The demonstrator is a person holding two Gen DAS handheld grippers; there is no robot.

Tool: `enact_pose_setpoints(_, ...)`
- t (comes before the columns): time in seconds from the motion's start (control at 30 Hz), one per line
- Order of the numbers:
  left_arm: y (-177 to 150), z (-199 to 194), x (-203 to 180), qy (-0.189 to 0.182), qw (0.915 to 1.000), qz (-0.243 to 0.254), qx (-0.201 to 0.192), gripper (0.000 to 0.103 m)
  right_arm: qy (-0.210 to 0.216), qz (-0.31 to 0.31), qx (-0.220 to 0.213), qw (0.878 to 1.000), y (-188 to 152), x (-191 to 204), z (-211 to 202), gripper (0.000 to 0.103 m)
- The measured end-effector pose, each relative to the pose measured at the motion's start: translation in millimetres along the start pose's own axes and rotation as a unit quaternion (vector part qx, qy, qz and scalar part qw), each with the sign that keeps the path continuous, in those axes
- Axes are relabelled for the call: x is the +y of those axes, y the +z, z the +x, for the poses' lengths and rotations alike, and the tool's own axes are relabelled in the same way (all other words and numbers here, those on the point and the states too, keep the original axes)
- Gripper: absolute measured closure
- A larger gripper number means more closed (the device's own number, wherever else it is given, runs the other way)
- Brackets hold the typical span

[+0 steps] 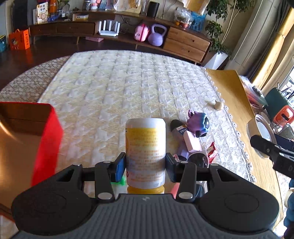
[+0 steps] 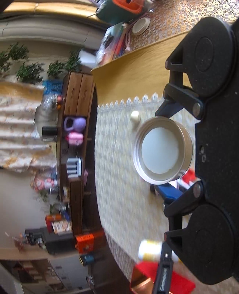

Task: Organize rigid objects
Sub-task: 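Carry the bottle with the left tool into the red box while the right tool carries the tin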

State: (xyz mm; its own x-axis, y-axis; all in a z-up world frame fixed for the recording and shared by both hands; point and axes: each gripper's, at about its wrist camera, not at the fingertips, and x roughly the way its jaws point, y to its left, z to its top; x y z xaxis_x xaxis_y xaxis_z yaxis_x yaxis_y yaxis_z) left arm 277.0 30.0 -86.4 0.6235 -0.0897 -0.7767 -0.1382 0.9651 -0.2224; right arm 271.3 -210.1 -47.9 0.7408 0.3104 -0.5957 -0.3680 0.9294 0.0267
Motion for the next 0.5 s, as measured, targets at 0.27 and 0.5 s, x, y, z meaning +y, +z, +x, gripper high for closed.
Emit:
enact_pose_setpoints(0.27, 2.0, -53.9, 32.0, -0.009, 0.9995, -0.024, -0.019, 0.058, 0.040, -0.043, -0.013, 0.998, 12.6, 56.4, -23.6, 0.027)
enact_pose_setpoints(0.5, 8.6, -96.1, 72.8, -0.001, 0.9992, -0.029, -0.028, 0.058, 0.072, -0.082, -0.016, 0.994, 18.0, 112.6, -30.9, 0.027)
